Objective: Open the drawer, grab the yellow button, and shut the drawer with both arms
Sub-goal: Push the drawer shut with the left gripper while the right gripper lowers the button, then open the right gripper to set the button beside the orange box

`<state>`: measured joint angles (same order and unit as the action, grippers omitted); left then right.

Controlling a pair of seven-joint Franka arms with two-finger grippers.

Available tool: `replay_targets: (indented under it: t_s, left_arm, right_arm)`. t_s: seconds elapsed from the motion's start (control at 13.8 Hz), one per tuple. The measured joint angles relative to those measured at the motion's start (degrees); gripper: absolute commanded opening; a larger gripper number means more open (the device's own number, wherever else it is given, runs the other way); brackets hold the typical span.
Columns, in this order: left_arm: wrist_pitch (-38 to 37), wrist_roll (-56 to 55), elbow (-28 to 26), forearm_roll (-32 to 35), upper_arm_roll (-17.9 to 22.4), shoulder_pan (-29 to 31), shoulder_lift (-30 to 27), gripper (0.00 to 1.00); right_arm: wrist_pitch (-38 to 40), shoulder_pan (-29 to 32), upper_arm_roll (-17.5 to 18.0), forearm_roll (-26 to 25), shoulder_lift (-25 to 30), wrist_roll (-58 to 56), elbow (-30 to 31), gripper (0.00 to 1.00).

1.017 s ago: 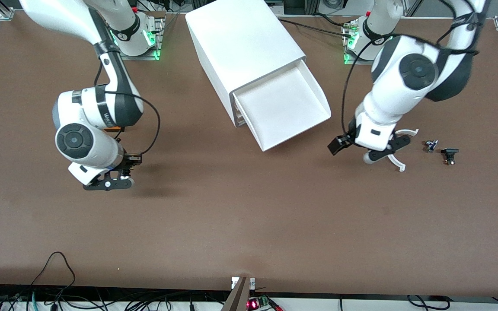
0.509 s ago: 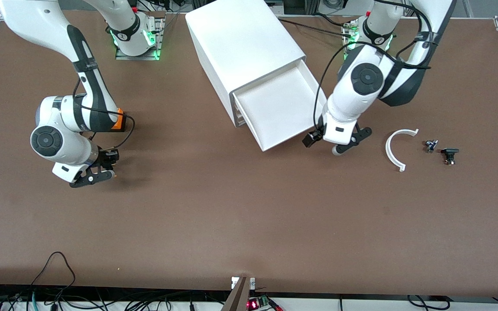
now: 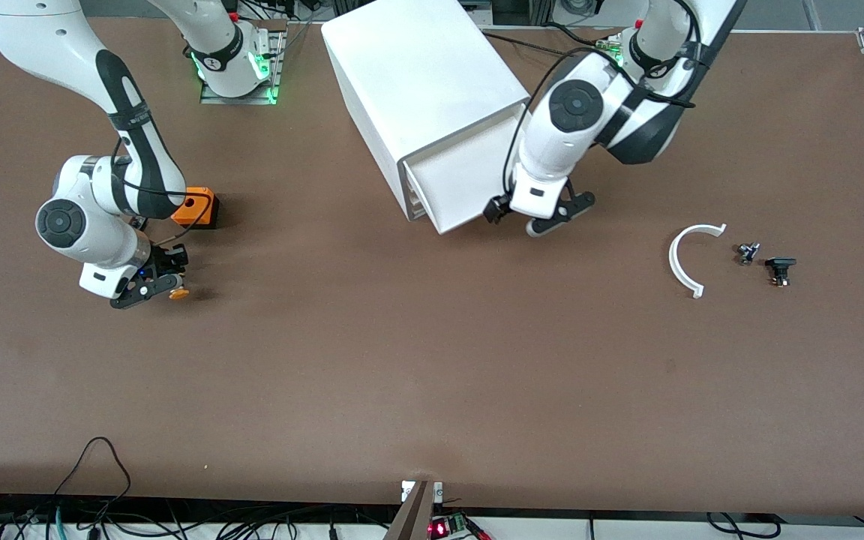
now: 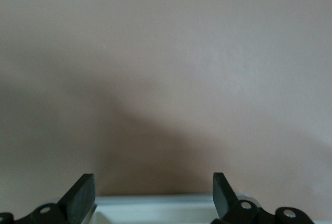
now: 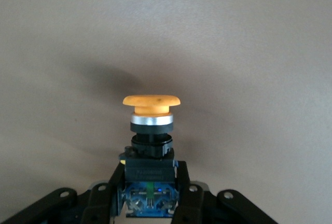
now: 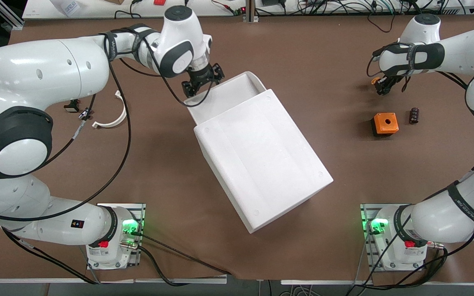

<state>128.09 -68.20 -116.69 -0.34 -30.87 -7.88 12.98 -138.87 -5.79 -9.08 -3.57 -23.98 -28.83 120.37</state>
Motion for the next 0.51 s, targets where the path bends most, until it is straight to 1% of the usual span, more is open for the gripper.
replay_targets:
  t_s: [0.07,0.15,0.22,0.51]
  left_arm:
    - [0.0,0.0,-0.2,0.0,-1.5,0.0,-0.1,1.00]
    - [-0.1,-0.1,-0.4,0.0,-2.8,0.0,-0.1,1.00]
    - [-0.4,-0.2,-0.6,0.0,-3.9,0.0,-0.2,1.00]
    - [-0.9,-0.2,-1.7,0.0,-7.0,0.0,-0.6,1.00]
  right_arm:
    - [0.0,0.0,0.0,0.0,0.1,-2.3,0.0,0.46]
    - [0.0,0.0,0.1,0.0,0.2,-3.7,0.0,0.76]
    - [-0.1,0.0,0.2,0.0,0.3,-4.0,0.0,1.00]
    - [-0.2,0.1,0.8,0.6,1.1,-2.1,-0.1,1.00]
